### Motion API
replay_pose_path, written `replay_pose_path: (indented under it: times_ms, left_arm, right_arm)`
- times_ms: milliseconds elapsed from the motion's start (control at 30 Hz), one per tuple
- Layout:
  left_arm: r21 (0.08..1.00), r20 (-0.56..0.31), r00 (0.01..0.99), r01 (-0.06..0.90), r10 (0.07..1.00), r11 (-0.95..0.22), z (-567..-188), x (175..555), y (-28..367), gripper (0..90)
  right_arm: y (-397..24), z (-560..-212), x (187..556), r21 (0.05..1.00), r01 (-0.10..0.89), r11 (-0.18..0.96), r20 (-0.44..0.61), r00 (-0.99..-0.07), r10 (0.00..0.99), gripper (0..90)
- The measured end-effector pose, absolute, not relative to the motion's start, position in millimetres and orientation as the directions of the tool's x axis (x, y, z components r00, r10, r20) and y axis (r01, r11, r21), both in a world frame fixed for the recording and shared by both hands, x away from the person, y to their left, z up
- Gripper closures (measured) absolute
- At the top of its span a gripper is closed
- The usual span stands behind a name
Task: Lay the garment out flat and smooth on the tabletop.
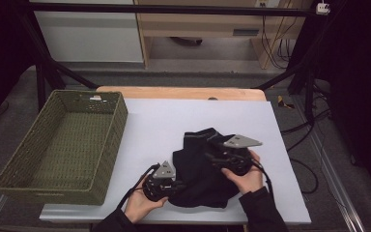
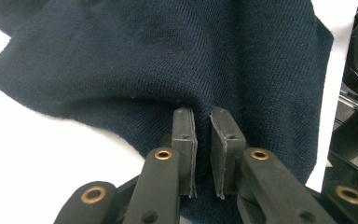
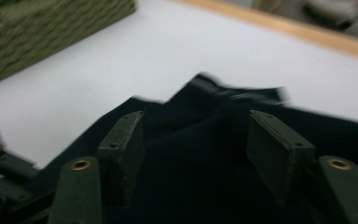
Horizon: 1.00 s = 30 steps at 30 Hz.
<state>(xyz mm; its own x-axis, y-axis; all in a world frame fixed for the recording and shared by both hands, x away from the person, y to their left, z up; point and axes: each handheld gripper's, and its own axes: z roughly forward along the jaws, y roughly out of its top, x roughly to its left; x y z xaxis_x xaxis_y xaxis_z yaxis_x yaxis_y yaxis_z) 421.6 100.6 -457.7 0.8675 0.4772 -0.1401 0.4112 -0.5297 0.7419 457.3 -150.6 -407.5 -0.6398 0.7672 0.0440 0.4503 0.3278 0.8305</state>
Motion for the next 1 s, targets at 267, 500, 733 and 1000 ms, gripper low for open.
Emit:
replay_pose_path:
  times_ms: [267, 500, 733, 1000]
  left_arm:
    - [0.757, -0.139, 0.855, 0.417, 0.500, -0.503, -457, 425, 107, 70.9]
    - [0.807, -0.142, 0.807, 0.430, 0.573, -0.405, -452, 439, 126, 35.4]
    - [0.822, -0.163, 0.749, 0.463, 0.642, -0.332, -447, 450, 142, 15.0]
    - [0.812, -0.174, 0.731, 0.486, 0.660, -0.324, -449, 458, 147, 12.3]
  right_arm:
    - [-119, -444, 473, 0.747, 0.491, 0.448, -0.069, -0.613, 0.787, 40.3]
    - [-134, -435, 467, 0.744, 0.511, 0.431, -0.066, -0.585, 0.808, 76.0]
    - [-157, -407, 451, 0.799, 0.482, 0.360, -0.013, -0.584, 0.812, 76.8]
    - [-211, -397, 429, 0.819, 0.497, 0.288, 0.040, -0.549, 0.835, 77.9]
